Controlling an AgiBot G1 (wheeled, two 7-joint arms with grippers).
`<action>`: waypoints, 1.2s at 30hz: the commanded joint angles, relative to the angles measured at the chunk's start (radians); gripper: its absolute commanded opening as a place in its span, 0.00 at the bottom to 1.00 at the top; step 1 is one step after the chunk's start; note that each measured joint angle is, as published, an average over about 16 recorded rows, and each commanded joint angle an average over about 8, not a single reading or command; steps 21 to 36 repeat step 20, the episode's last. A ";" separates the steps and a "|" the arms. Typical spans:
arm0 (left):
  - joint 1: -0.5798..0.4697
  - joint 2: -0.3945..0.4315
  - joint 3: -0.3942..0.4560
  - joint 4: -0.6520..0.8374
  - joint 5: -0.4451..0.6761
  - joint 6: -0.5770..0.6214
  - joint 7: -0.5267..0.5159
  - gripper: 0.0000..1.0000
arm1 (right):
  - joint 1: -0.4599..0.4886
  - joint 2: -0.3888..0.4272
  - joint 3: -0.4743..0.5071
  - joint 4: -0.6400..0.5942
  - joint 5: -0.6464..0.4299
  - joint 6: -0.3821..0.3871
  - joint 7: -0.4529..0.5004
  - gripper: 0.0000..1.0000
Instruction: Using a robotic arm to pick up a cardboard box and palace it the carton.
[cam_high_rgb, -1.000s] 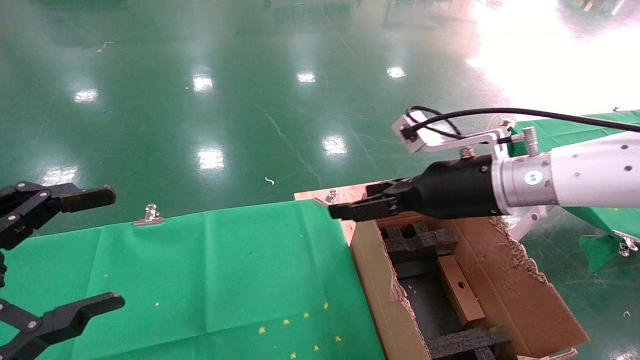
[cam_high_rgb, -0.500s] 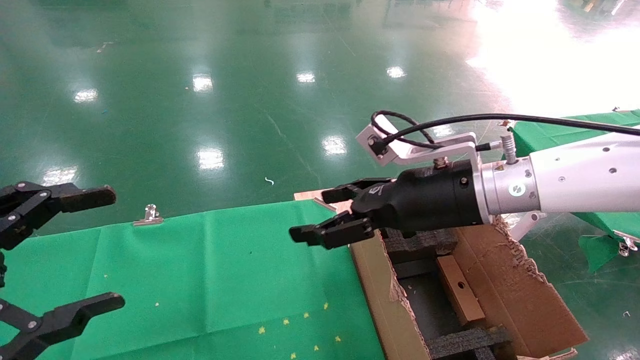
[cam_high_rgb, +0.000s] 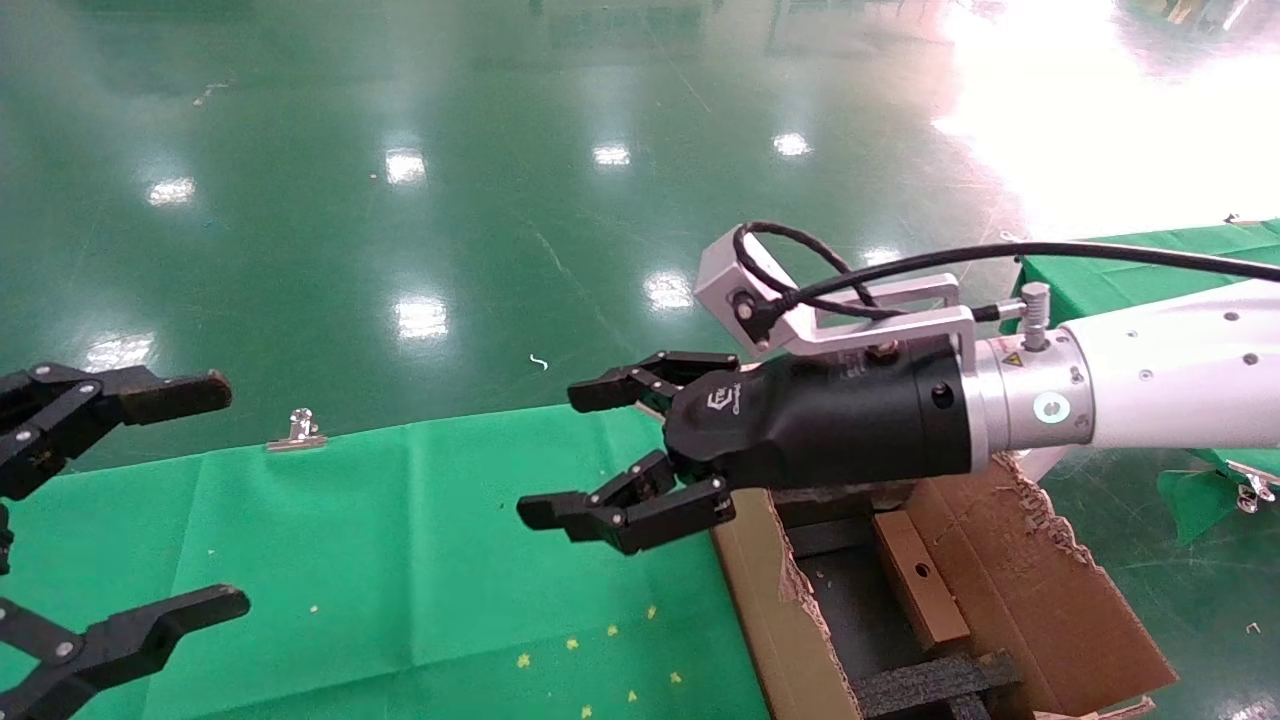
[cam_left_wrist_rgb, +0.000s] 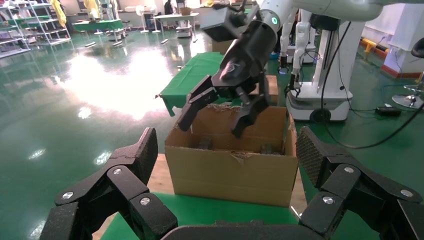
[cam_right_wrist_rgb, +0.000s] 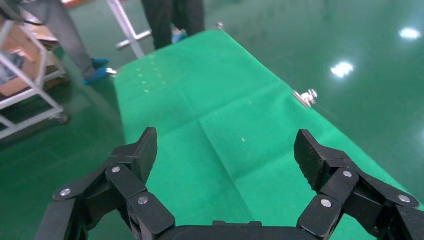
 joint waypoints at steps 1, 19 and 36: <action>0.000 0.000 0.000 0.000 0.000 0.000 0.000 1.00 | -0.035 -0.006 0.053 -0.002 0.008 -0.025 -0.031 1.00; 0.000 0.000 0.000 0.000 0.000 0.000 0.000 1.00 | -0.327 -0.059 0.499 -0.021 0.074 -0.238 -0.294 1.00; 0.000 0.000 0.000 0.000 0.000 0.000 0.000 1.00 | -0.336 -0.061 0.512 -0.021 0.076 -0.244 -0.302 1.00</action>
